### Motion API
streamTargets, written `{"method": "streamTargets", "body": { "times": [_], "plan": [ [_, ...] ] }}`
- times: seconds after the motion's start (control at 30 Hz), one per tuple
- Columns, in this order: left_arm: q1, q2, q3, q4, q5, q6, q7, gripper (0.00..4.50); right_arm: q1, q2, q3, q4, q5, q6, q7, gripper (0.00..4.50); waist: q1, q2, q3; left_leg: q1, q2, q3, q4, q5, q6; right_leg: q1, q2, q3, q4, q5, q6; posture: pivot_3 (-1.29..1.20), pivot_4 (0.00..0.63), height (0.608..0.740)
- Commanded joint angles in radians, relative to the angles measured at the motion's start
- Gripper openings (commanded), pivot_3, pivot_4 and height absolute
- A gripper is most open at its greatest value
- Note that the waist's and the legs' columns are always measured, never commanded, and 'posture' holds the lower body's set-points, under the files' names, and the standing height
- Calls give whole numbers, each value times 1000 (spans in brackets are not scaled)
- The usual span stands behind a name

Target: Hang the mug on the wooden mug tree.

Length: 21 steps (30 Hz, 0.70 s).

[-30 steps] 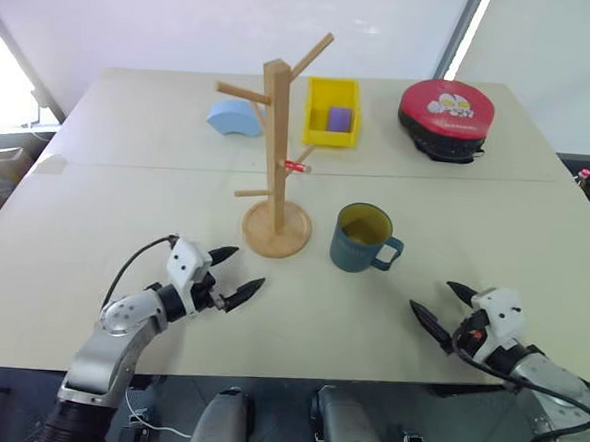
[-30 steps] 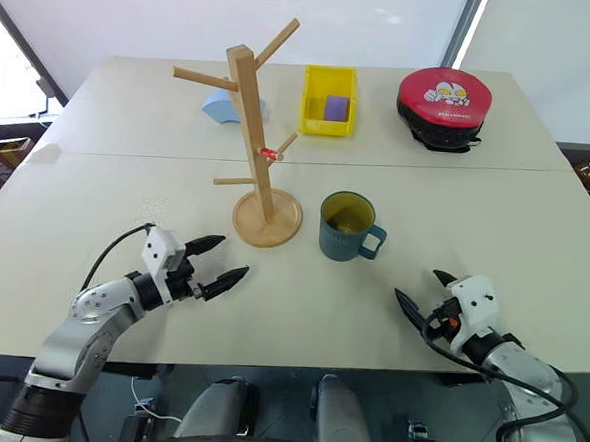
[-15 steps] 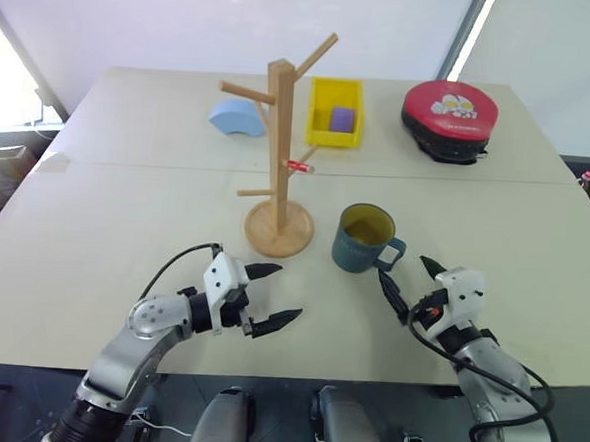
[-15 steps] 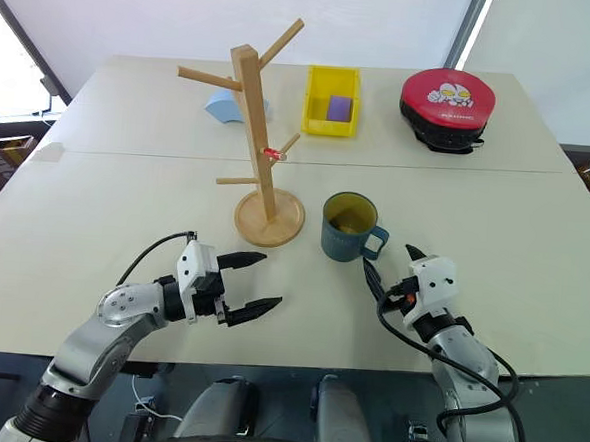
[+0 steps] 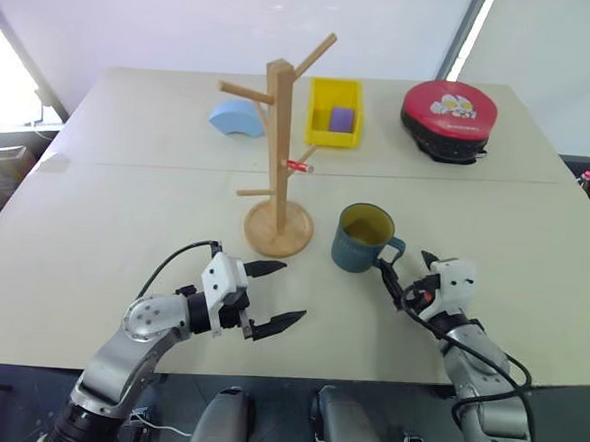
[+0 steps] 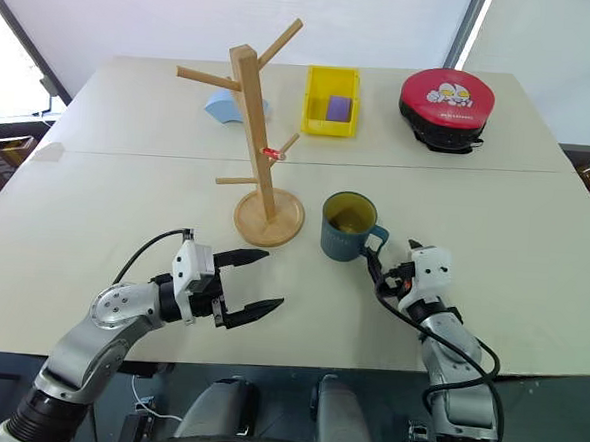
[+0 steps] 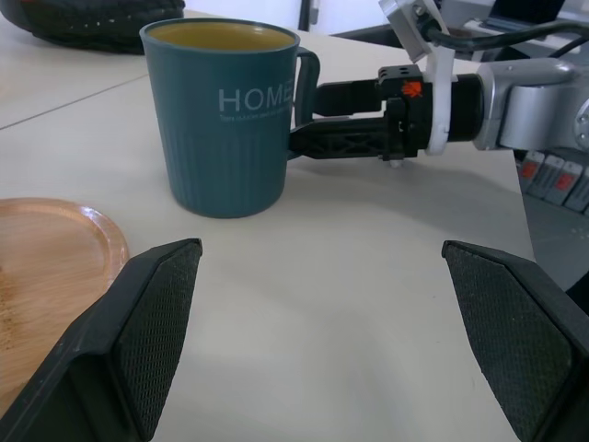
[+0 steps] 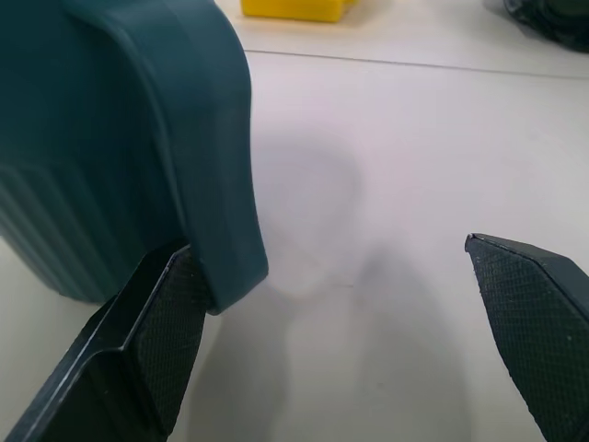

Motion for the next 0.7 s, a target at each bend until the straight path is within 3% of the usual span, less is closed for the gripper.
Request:
{"method": "streamTargets", "body": {
  "times": [0.03,0.07,0.13,0.37,0.53,0.7],
  "plan": [
    [4,8,22,-38,-13,-15,3,4482,-22,11,-5,10,3,-33,-7,4436,0,0,0,0,0,0,0,0,0,0,0,0,0,0,0,0,150,740],
    [5,9,23,-40,-13,-14,4,4482,-27,13,-5,16,4,-36,-4,4436,0,0,0,0,0,0,0,0,0,0,0,0,0,0,0,0,150,740],
    [7,11,25,-42,-13,-14,6,4500,-35,15,-3,25,12,-41,6,3580,-1,0,0,0,0,0,0,0,0,0,0,0,0,0,0,0,150,740],
    [14,19,53,-36,-14,-20,15,4500,-40,15,11,20,24,-57,46,28,-1,0,0,0,0,0,0,0,0,0,0,0,0,0,0,0,150,740],
    [22,29,80,-16,-10,-33,16,4500,-42,-19,42,-48,-7,-59,72,28,-1,0,0,0,0,0,0,0,0,0,0,0,1,0,0,0,150,740],
    [21,39,139,19,-12,-54,32,4500,-51,-167,134,-177,-149,-109,155,28,-1,1,0,0,0,0,0,0,0,0,1,0,1,0,1,0,150,740]
  ]
}}
